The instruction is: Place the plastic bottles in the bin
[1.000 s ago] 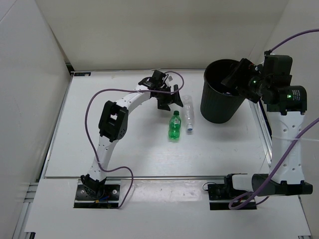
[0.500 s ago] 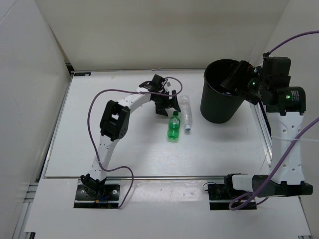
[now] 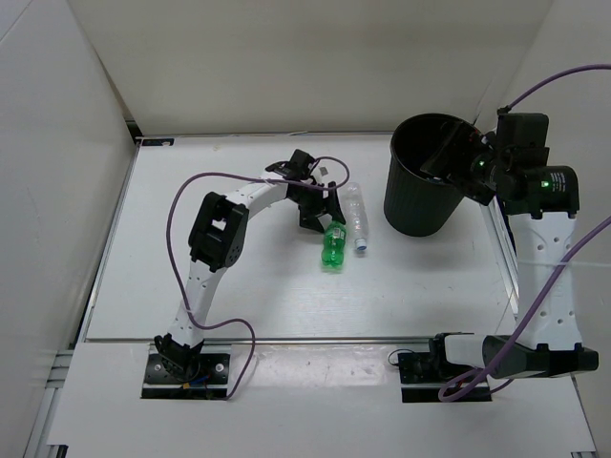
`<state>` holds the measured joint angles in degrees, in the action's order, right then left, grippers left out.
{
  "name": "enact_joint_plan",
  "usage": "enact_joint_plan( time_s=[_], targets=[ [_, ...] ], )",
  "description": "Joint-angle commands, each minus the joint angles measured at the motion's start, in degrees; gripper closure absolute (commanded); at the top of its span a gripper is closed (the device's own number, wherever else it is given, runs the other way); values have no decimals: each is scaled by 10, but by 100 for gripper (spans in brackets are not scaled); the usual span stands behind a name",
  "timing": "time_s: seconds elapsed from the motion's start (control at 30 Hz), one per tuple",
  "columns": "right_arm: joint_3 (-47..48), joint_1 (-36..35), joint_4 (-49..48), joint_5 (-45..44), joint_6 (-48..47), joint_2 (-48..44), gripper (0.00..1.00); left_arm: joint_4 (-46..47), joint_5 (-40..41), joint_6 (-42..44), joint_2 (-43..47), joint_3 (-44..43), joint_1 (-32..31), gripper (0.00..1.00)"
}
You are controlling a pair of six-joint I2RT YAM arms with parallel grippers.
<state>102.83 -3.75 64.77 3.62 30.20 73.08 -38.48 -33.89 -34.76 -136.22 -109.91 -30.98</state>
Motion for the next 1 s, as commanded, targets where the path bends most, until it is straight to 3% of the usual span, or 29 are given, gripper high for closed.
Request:
enact_joint_plan(
  time_s=[0.0,0.13,0.4,0.57,0.73,0.97],
  targets=[
    [-4,2,-7,2,-7,-14,0,-8,-8,7,37,14,-9,13],
    [-10,2,-7,-4,-7,-14,0,-8,-8,2,32,14,-9,33],
    [-20,2,-7,-9,-7,-19,0,-8,-8,-3,43,19,-9,58],
    [-32,2,-7,-14,-7,-24,0,-8,-3,-3,68,19,-4,88],
    [-32,2,-7,-19,-7,-29,0,-19,26,-3,99,-15,18,90],
    [-26,8,-7,-19,-1,-35,0,-56,45,-20,105,-162,44,90]
  ],
)
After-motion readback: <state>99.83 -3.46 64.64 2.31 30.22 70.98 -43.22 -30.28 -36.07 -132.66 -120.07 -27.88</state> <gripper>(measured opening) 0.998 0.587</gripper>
